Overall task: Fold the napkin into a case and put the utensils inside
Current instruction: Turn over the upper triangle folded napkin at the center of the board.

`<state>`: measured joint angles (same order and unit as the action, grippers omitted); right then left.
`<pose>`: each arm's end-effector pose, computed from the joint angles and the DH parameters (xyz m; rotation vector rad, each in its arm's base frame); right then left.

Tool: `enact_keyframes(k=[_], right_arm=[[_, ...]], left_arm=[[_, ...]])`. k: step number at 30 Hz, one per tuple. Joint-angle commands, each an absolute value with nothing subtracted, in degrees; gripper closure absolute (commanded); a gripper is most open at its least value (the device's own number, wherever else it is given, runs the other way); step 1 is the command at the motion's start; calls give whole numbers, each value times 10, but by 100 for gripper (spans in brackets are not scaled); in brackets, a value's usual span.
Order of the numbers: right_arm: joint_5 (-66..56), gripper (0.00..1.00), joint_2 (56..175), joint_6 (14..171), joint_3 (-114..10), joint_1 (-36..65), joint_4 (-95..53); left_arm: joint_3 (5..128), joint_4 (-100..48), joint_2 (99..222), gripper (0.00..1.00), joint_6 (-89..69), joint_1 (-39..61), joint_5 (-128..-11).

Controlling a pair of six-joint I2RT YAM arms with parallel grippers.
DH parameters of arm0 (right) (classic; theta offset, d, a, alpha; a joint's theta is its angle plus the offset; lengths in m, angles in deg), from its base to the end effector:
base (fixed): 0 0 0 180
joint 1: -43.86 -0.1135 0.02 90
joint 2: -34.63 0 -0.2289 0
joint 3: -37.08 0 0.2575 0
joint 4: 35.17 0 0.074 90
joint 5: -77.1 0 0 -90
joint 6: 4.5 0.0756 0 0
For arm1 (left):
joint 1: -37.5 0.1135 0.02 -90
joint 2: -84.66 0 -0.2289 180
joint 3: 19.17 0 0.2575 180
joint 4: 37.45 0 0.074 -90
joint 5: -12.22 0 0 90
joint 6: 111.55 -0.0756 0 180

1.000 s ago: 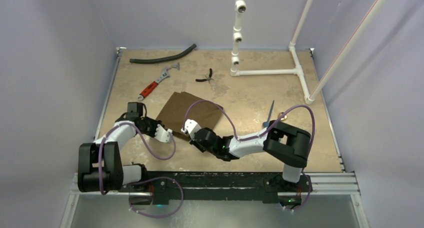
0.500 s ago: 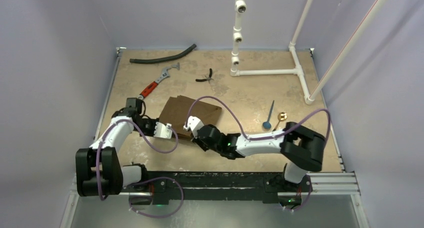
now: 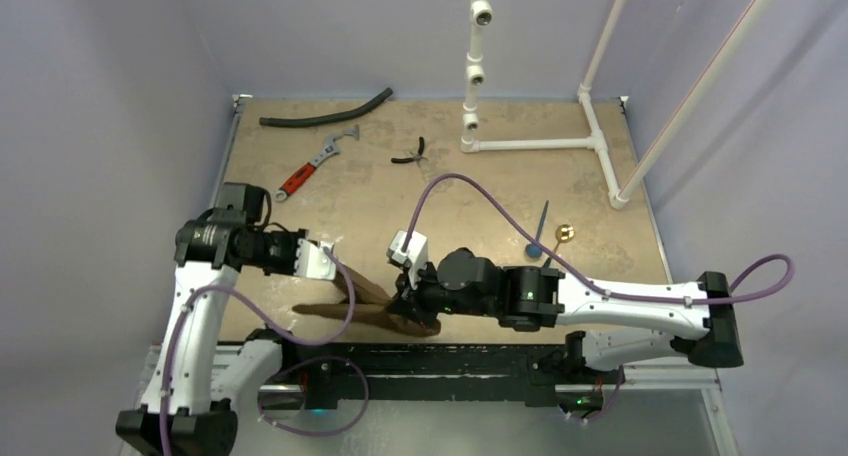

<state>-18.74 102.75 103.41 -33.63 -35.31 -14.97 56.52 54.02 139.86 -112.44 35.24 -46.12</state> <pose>0.0703 0.3268 0.2924 -0.9638 1.7756 1.0390 0.1740 -0.0466 0.2608 1.9099 1.6431 -0.2160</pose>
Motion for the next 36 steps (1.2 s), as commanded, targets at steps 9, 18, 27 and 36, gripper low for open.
enact_keyframes(k=[9,18,27,36], right_arm=[[-13,100,1200,1003,-439,-51,-110],[-54,100,1460,948,-533,19,-116],[-29,100,1519,950,-594,58,-118],[1,100,1518,946,-613,59,-123]], left_arm=[[598,453,1600,100,-1020,324,-448],[602,12,1734,56,-679,280,-678],[604,143,1708,51,-655,273,-503],[549,96,1744,44,-628,249,-498]])
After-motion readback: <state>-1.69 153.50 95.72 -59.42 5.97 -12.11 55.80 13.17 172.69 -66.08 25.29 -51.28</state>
